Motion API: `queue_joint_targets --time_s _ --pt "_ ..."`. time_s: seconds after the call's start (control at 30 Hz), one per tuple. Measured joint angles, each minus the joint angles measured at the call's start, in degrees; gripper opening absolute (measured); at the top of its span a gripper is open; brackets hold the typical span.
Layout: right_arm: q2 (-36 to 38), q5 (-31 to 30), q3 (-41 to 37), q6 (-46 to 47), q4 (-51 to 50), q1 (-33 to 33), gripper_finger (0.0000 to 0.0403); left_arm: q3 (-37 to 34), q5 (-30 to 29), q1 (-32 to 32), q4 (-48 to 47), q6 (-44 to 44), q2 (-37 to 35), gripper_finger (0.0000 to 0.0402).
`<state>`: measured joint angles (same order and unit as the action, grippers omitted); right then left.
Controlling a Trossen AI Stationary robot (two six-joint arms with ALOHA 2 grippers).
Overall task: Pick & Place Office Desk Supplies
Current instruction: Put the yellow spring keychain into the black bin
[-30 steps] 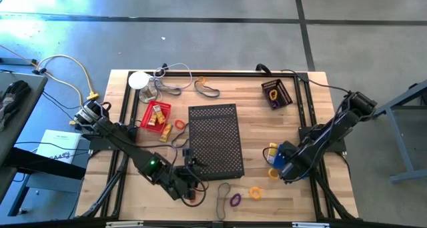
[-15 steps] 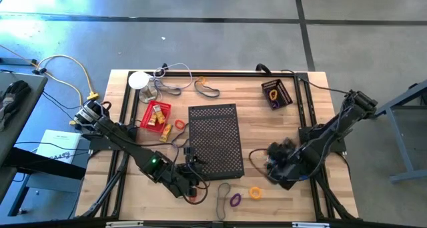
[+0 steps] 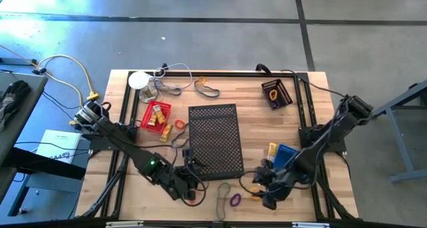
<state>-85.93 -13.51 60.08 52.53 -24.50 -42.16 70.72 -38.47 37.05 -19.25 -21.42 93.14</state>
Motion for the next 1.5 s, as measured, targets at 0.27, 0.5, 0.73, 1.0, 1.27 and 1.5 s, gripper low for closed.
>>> queue_joint_targets --time_s 0.27,0.5,0.73,1.0,1.27,1.5 --pt "-9.82 5.77 0.06 8.39 1.22 -0.31 0.0238 0.0 -0.01 1.54 -0.01 0.0 0.0 0.0178" --pt "-16.7 10.89 0.04 7.39 1.73 -0.96 0.0238 0.0 -0.05 1.52 -0.01 0.34 0.0 0.0178" --pt "-19.91 11.52 0.15 5.89 3.26 -0.94 0.0238 -0.01 -0.08 1.52 -0.03 0.37 0.0 0.0178" --pt "-22.15 7.56 0.39 5.75 0.98 -1.0 0.0225 -0.07 -0.25 1.52 -0.08 0.39 0.18 0.0178" --pt "-23.32 4.87 0.56 5.64 -3.99 -1.04 0.0116 -0.13 0.43 1.76 -0.18 1.04 0.72 0.0178" --pt "-23.32 3.75 0.46 3.78 -4.32 -1.0 0.0013 -0.13 0.38 2.13 -0.06 1.29 0.72 0.0178"
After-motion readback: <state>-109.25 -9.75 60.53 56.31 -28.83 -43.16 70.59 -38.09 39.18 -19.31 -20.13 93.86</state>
